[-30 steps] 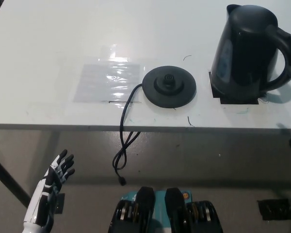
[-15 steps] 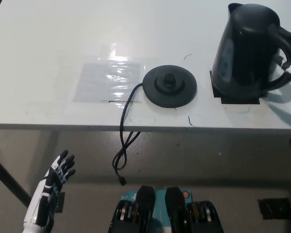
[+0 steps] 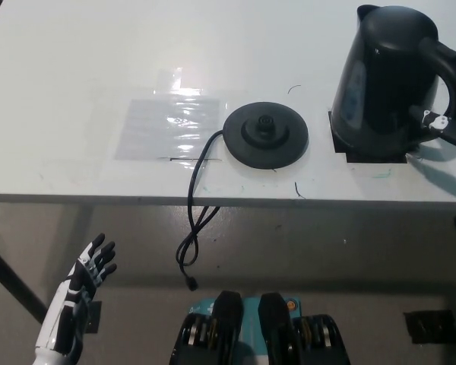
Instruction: A kettle and its base are kept separately on the desk infront of the robot and the robot uses its right hand to lift the kettle by its handle and places it on its base to align it correctly.
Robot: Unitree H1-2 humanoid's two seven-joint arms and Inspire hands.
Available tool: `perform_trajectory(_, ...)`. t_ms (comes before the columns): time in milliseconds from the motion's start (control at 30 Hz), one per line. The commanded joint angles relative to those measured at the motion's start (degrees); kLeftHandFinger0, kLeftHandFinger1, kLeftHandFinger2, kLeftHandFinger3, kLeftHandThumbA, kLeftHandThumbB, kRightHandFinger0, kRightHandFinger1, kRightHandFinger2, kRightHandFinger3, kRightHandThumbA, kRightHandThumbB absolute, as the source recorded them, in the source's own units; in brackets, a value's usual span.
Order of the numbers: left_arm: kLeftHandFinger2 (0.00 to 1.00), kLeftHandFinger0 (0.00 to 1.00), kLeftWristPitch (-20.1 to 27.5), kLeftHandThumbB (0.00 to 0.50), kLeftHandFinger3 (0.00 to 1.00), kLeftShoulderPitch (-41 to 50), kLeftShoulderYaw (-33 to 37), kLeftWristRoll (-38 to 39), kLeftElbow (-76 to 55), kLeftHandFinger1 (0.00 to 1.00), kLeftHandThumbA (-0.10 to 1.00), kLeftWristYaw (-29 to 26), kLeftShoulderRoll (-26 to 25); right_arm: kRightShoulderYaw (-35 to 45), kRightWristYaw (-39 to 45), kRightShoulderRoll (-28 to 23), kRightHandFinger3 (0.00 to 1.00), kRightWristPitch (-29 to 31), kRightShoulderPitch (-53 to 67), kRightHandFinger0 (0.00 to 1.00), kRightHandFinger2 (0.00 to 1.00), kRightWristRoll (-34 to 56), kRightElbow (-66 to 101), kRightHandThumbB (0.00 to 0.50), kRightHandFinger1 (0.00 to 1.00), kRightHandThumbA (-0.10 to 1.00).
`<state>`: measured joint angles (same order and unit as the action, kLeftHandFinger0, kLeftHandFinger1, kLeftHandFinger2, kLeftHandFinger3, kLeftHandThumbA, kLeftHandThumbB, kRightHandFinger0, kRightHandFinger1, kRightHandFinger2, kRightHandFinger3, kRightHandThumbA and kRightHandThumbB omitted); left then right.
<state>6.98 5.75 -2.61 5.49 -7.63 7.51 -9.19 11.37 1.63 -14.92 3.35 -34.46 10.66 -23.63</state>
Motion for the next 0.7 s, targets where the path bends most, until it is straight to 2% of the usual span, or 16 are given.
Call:
perform_trajectory(0,1.0,1.0,1.7,0.229,1.0,-0.3,-0.2,0.7,-0.9,1.0,1.0,0.9,-1.1,0.8,1.3,-1.4,1.0,2.4,-3.3,1.0,1.0,1.3,0.4,0.22,1.0,1.0)
perform_trajectory(233,1.0,1.0,1.5,0.23,1.0,-0.5,-0.3,0.9,-0.7,1.0,1.0,0.9,-1.0,0.5,1.4,-1.0,1.0,1.5,-3.6,1.0,1.0,1.2,1.5,0.228,1.0,1.0)
perform_trajectory(300,1.0,1.0,1.8,0.212,1.0,-0.6,-0.4,1.2,-0.7,1.0,1.0,1.0,-1.0,0.4,1.7,-0.9,1.0,1.8,-3.8,1.0,1.0,1.2,1.5,0.213,1.0,1.0)
perform_trajectory(400,1.0,1.0,1.8,0.208,1.0,-0.7,-0.5,1.7,-0.6,1.0,1.0,1.2,-1.0,0.2,1.2,-0.6,1.0,1.4,-4.5,1.0,1.0,0.9,1.2,0.233,1.0,1.0)
perform_trajectory(433,1.0,1.0,1.8,0.215,1.0,-0.8,-0.5,1.4,-0.6,1.0,1.0,1.1,-1.0,0.2,0.6,-0.5,1.0,0.9,-4.7,1.0,1.0,0.5,1.3,0.265,1.0,1.0)
perform_trajectory(467,1.0,1.0,1.6,0.211,1.0,-0.8,-0.5,1.0,-0.8,1.0,1.0,0.9,-1.0,0.2,-1.6,-0.1,1.0,-1.0,-5.2,1.0,1.0,-0.9,1.6,0.279,1.0,0.98)
perform_trajectory(500,1.0,1.0,1.3,0.218,1.0,-0.8,-0.4,1.1,-0.9,1.0,1.0,0.9,-0.9,-0.4,-4.6,-0.3,1.0,-3.7,-6.3,1.0,1.0,-4.0,0.3,0.225,1.0,0.8)
perform_trajectory(533,1.0,1.0,1.4,0.218,1.0,-0.9,-0.4,1.1,-0.9,1.0,1.0,0.9,-0.9,-0.9,-5.5,-0.6,0.98,-5.4,-6.8,0.85,0.87,-5.4,-0.1,0.183,0.81,0.73)
perform_trajectory(567,1.0,1.0,1.7,0.213,1.0,-0.9,-0.4,0.9,-0.6,1.0,1.0,0.9,-0.9,-2.6,-6.0,-1.6,0.69,-8.7,-7.8,0.52,0.57,-8.0,-1.2,0.16,0.51,0.6)
perform_trajectory(600,1.0,1.0,1.9,0.213,1.0,-0.9,-0.4,0.9,-0.5,1.0,1.0,0.9,-0.9,-3.2,-6.1,-1.9,0.69,-9.9,-8.2,0.52,0.57,-8.8,-1.5,0.16,0.51,0.6)
perform_trajectory(633,1.0,1.0,2.4,0.208,1.0,-1.0,-0.4,0.6,-0.4,1.0,1.0,0.9,-1.1,-3.6,-5.9,-2.1,0.56,-12.1,-9.2,0.33,0.42,-8.7,-2.3,0.152,0.35,0.5)
perform_trajectory(667,1.0,1.0,2.5,0.218,1.0,-1.0,-0.4,0.7,-0.3,1.0,1.0,0.9,-1.1,-3.4,-6.4,-1.6,0.34,-15.5,-10.2,0.01,0.22,-8.1,-2.0,0.149,0.07,0.26)
